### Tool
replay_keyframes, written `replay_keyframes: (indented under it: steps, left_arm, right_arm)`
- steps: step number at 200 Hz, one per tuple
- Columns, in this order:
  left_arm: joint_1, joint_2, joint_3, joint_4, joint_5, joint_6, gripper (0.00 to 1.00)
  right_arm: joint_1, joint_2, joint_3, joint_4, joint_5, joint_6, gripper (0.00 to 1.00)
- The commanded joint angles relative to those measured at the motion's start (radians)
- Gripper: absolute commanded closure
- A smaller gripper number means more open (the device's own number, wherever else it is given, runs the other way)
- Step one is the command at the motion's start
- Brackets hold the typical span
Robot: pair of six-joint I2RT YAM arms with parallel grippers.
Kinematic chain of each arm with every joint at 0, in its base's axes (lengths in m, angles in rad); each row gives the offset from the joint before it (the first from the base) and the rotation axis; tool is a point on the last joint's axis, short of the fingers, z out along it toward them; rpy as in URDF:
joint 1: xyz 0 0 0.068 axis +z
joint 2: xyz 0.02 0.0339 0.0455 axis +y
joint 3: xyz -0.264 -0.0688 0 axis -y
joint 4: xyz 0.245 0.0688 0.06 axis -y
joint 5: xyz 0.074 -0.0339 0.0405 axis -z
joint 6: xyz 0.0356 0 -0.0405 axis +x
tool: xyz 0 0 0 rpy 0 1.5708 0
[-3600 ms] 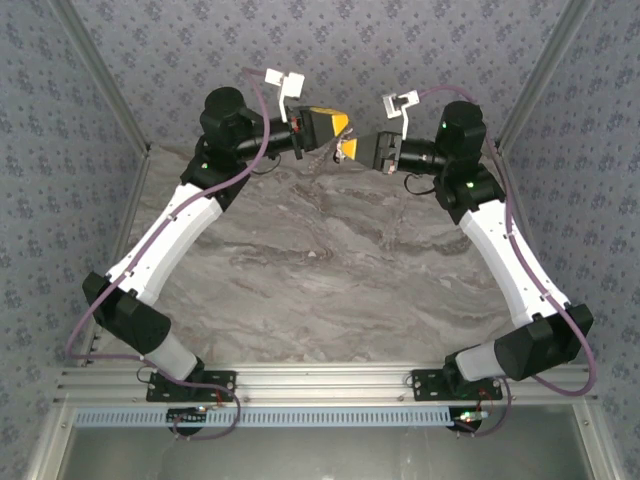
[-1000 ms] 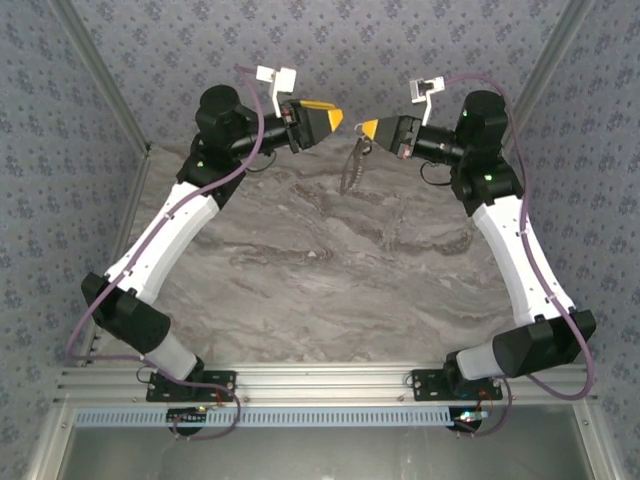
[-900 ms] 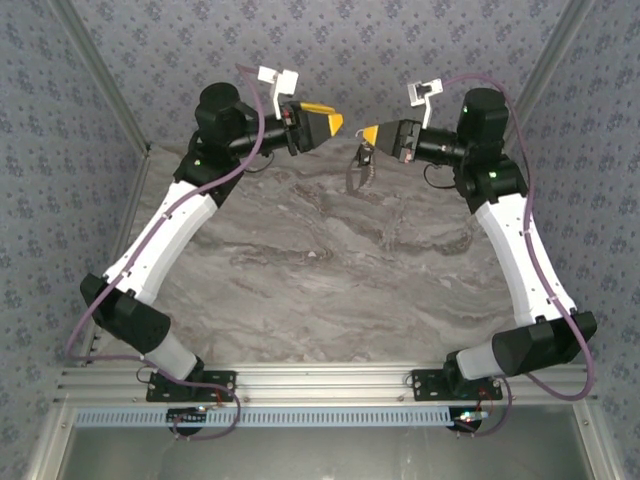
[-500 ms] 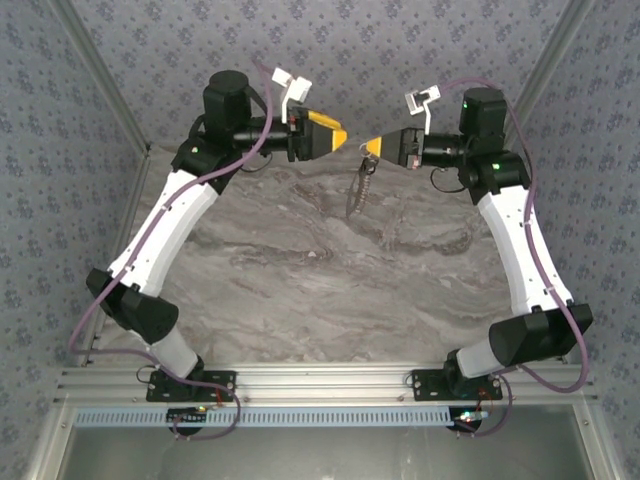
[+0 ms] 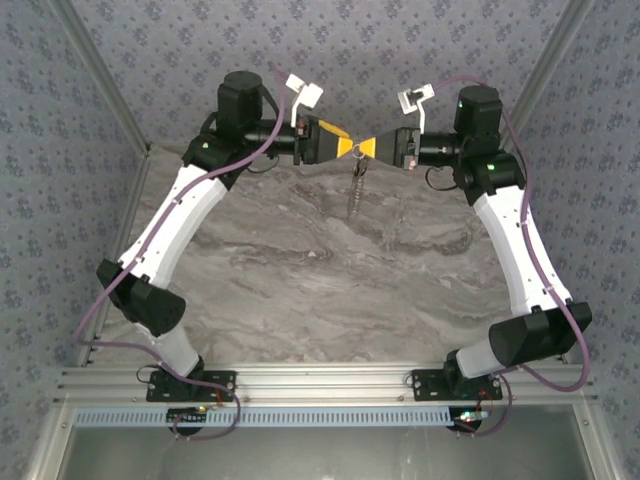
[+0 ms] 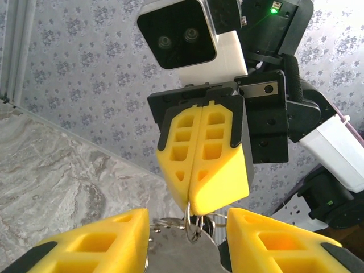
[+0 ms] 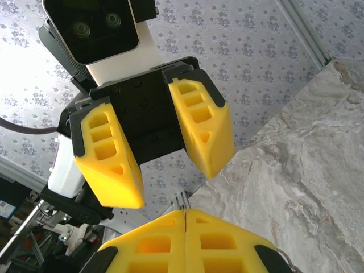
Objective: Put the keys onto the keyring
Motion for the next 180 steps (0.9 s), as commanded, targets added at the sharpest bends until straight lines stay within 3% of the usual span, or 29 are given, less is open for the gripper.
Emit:
replay_keyframes:
  steps: [1, 50, 95, 148, 180]
  left_arm:
    - [-0.012, 0.011, 0.031, 0.019, 0.036, -0.006, 0.63]
    - [-0.02, 0.016, 0.031, 0.028, 0.045, -0.012, 0.68]
    - [-0.023, 0.019, 0.029, 0.042, 0.059, -0.019, 0.84]
    - [-0.034, 0.027, 0.032, 0.071, 0.09, -0.039, 0.86]
    - [-0.043, 0.035, 0.038, 0.08, 0.097, -0.044, 0.96]
  right_arm:
    - [0.011, -0.012, -0.003, 0.055, -0.025, 0.034, 1.0]
    - [0.015, -0.012, -0.008, 0.085, -0.015, 0.053, 1.0]
    - [0.015, -0.012, -0.016, 0.103, -0.008, 0.065, 1.0]
    - [0.016, -0.01, -0.028, 0.137, 0.0, 0.086, 1.0]
    - [0.016, -0.009, -0.032, 0.16, 0.007, 0.1, 1.0]
